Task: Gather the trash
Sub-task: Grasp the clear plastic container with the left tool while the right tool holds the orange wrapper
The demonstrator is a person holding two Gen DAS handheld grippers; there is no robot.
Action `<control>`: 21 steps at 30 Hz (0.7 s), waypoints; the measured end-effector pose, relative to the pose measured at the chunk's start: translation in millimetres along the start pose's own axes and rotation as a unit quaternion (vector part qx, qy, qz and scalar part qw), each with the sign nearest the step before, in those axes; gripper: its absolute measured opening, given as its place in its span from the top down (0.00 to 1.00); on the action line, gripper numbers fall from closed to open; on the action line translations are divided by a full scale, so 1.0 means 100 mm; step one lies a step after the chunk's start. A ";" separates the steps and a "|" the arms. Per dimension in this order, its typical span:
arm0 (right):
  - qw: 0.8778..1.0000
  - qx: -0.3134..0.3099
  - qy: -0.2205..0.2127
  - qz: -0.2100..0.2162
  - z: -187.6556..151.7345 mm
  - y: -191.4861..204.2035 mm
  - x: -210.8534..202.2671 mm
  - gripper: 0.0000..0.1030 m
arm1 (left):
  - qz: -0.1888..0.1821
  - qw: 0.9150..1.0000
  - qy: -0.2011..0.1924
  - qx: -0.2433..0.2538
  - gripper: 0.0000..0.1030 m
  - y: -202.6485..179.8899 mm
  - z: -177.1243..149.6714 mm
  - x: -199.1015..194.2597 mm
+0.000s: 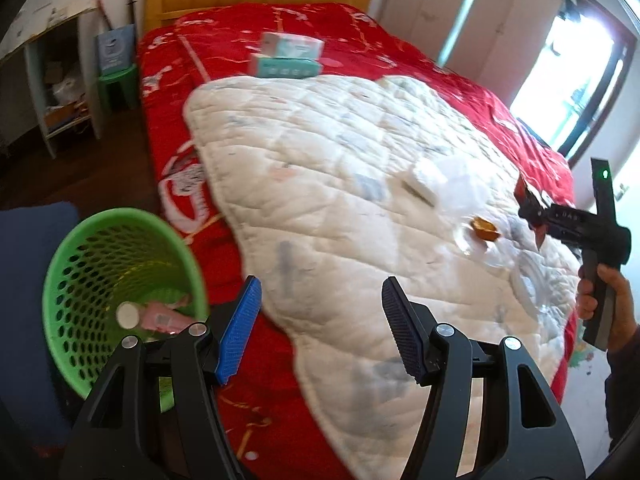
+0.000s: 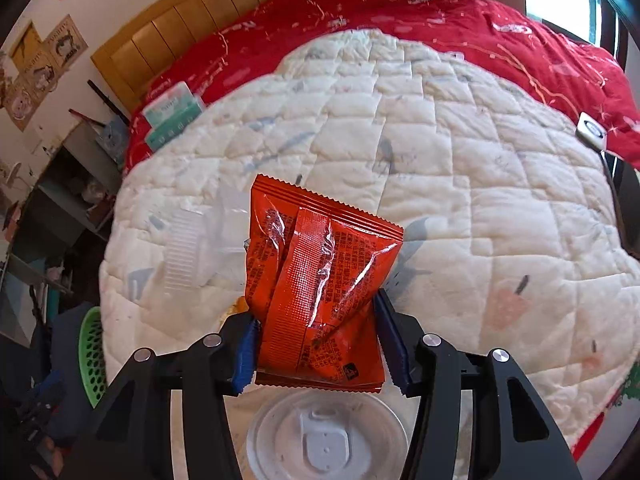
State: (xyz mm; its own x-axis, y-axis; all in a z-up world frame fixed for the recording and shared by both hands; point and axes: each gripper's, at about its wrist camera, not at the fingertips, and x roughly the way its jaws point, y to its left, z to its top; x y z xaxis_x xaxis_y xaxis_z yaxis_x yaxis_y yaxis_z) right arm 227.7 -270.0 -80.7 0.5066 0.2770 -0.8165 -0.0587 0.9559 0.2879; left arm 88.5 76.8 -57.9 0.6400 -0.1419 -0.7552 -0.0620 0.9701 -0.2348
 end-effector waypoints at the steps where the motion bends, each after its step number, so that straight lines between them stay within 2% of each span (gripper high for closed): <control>1: 1.000 -0.002 -0.004 0.001 -0.01 0.00 -0.05 0.51 | -0.006 1.000 0.002 0.009 0.39 -0.10 0.02 0.04; 12: 0.999 -0.006 -0.029 0.012 -0.19 -0.17 -0.52 0.51 | -0.069 0.995 0.010 0.076 0.40 -0.96 0.21 0.39; 15: 0.999 -0.003 -0.032 0.014 -0.24 -0.23 -0.59 0.51 | -0.084 0.992 0.009 0.091 0.44 -1.16 0.30 0.48; 21: 0.999 -0.001 -0.033 0.021 -0.34 -0.30 -0.67 0.51 | -0.088 0.989 0.012 0.121 0.52 -1.50 0.50 0.79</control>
State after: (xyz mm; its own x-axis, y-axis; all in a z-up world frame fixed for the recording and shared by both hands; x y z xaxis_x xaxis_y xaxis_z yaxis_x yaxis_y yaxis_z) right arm 166.4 -314.3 -51.5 0.5598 0.3097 -0.7685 -0.0824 0.9437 0.3203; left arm 187.2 -69.6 -51.8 0.6065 -0.3145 -0.7302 0.2352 0.9483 -0.2131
